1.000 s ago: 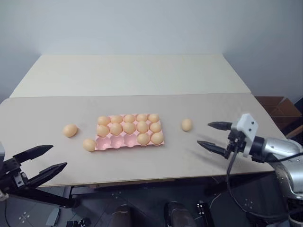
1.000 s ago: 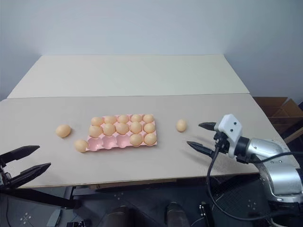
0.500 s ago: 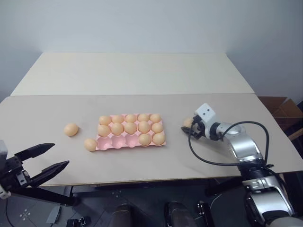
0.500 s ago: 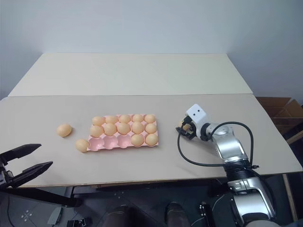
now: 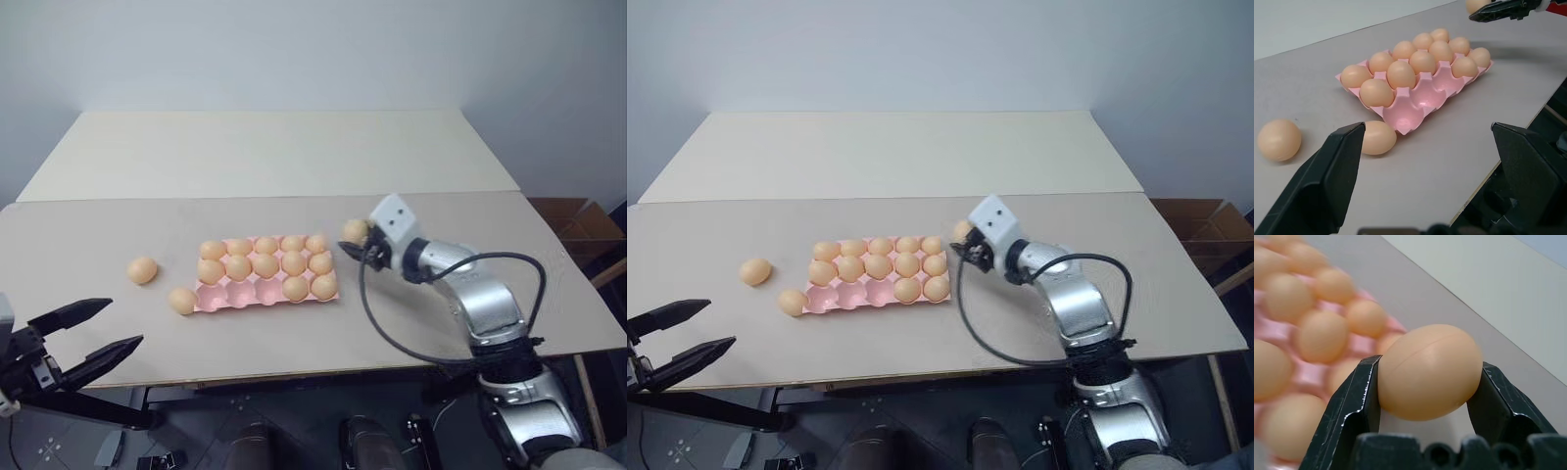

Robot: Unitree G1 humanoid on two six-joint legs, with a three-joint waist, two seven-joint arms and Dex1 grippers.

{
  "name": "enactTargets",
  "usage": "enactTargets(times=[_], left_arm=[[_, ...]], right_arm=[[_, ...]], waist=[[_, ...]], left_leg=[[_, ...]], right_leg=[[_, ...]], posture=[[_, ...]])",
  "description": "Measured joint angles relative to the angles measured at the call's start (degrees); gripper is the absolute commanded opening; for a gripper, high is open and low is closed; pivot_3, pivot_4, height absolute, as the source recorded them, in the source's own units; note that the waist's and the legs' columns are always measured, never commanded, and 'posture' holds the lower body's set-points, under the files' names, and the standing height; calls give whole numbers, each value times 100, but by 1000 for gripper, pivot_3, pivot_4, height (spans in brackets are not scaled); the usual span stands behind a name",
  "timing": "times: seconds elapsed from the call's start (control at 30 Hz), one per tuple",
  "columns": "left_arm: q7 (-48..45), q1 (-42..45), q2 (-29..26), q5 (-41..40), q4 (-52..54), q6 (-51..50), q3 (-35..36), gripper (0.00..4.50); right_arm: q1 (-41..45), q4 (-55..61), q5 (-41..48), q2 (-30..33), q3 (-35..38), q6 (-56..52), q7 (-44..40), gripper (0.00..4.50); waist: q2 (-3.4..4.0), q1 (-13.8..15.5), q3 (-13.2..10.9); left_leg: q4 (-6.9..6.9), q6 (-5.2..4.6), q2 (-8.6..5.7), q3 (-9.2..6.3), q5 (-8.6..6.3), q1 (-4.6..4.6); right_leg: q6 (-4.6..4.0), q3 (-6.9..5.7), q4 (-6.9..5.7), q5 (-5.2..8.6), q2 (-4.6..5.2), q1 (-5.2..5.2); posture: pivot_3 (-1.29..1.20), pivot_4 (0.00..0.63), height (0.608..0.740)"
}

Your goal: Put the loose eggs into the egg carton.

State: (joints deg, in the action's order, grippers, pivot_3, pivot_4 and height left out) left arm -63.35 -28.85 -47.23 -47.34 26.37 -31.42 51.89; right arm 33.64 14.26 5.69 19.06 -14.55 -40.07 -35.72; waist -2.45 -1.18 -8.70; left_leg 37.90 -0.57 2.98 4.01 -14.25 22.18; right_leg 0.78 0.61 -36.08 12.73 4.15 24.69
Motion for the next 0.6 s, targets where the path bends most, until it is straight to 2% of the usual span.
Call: enactTargets(times=[0.17,0.27,0.47,0.5,0.6], left_arm=[[24,26,-6,0,24,-8,1,4500],[24,11,-6,0,25,-10,7,4500],[35,-2,-4,0,45,-10,8,4500],[35,-3,-4,0,46,-10,7,4500],[35,16,-4,0,46,-9,6,4500]], right_arm=[[54,44,-213,-690,-1032,-120,199,2341],[155,-130,-311,-866,-1223,-120,270,2341],[334,-363,-491,-970,-1440,-138,337,4304],[336,-360,-492,-954,-1438,-144,334,4482],[342,-277,-460,-866,-1379,-190,315,4482]], waist=[[1,17,0],[0,33,0],[-6,10,4],[-6,11,4],[-6,11,4]], left_leg=[[0,5,-8,2,3,6],[0,6,-13,5,4,7],[0,7,-7,3,4,7],[0,7,-7,4,4,8],[0,7,-6,3,4,10]], right_leg=[[-7,-2,1,3,12,5],[-11,-1,4,5,19,5],[-9,-6,-2,3,14,10],[-9,-6,-3,3,14,13],[-9,-7,-3,3,13,15]], posture=[[0,150,740],[0,150,740],[0,150,740],[0,150,740],[0,150,740]])
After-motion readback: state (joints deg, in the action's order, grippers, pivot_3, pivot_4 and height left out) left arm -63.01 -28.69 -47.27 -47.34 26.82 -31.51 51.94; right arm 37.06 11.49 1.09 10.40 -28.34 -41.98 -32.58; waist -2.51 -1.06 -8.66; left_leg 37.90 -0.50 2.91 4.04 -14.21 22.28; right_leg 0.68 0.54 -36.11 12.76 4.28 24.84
